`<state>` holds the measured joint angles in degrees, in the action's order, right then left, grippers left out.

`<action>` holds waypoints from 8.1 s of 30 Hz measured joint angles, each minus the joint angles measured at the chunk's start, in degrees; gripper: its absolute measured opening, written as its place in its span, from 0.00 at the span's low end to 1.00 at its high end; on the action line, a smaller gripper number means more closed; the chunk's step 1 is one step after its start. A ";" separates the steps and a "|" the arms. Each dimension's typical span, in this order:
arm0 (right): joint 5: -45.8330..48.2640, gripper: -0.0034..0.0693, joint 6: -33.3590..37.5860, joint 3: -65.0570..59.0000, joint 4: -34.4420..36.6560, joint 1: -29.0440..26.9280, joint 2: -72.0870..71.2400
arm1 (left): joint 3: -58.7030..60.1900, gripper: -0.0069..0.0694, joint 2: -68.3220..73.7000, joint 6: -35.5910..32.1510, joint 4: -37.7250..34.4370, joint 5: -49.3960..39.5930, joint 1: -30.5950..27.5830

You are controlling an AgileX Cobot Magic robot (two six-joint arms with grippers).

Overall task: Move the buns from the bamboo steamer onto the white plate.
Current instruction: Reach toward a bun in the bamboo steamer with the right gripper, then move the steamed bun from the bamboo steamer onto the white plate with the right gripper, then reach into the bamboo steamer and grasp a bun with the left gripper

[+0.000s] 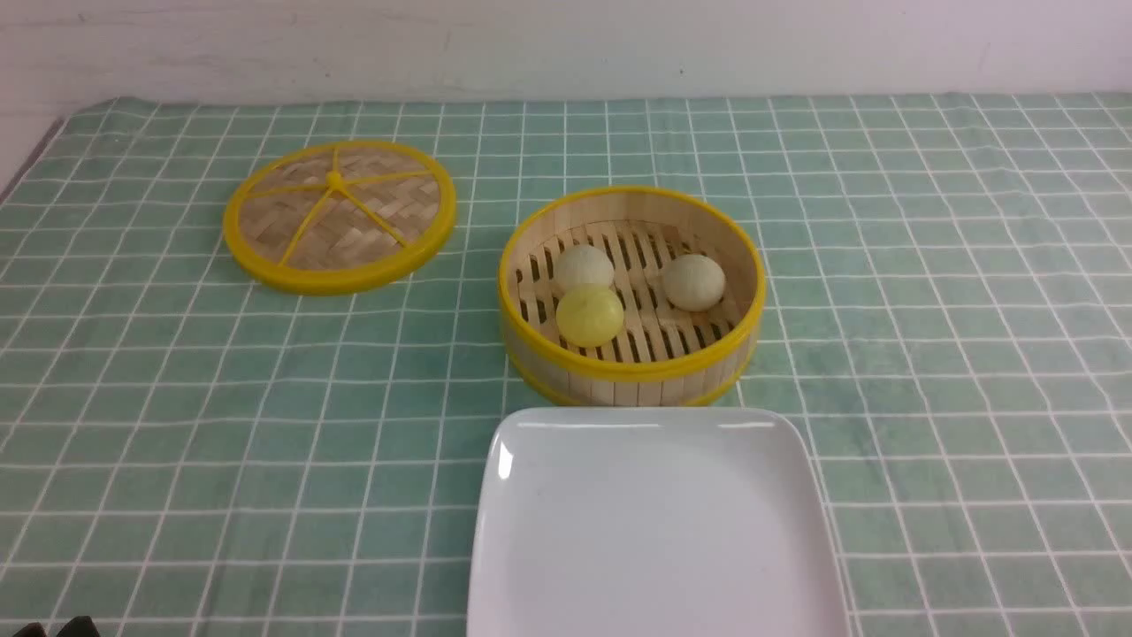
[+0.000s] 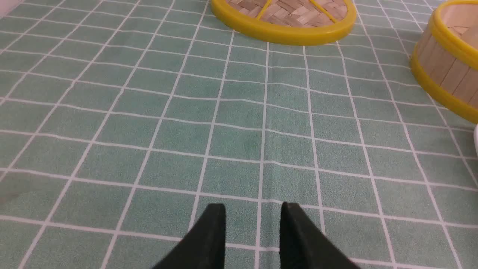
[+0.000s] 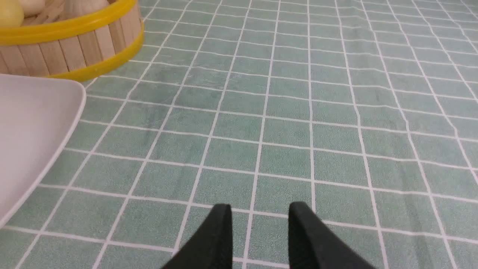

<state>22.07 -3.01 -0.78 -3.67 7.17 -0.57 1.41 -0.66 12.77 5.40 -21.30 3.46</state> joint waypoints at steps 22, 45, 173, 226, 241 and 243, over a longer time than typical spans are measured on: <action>0.00 0.38 -0.05 0.00 0.00 0.00 0.00 | 0.00 0.41 0.00 0.00 0.06 0.00 0.00; -2.37 0.38 -5.86 -0.28 5.68 0.00 0.00 | 0.00 0.41 0.00 4.33 -6.35 0.56 0.00; 14.15 0.51 5.93 58.47 25.54 23.42 97.02 | -30.77 0.19 53.67 -21.71 -36.86 -26.12 0.24; 26.59 0.05 -4.54 28.65 -5.01 23.37 20.12 | -97.28 0.61 114.66 5.68 -2.46 -22.76 30.57; 25.00 0.05 -4.54 26.30 -5.01 23.37 20.12 | -98.40 0.29 122.54 6.25 -0.32 -17.97 30.57; 25.00 0.06 -4.54 26.30 -5.01 23.37 20.12 | -99.34 0.15 121.13 6.01 -0.32 -20.75 30.57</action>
<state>47.06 -7.55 25.52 -8.68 30.54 19.55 -97.93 120.47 18.77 5.08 -42.05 34.03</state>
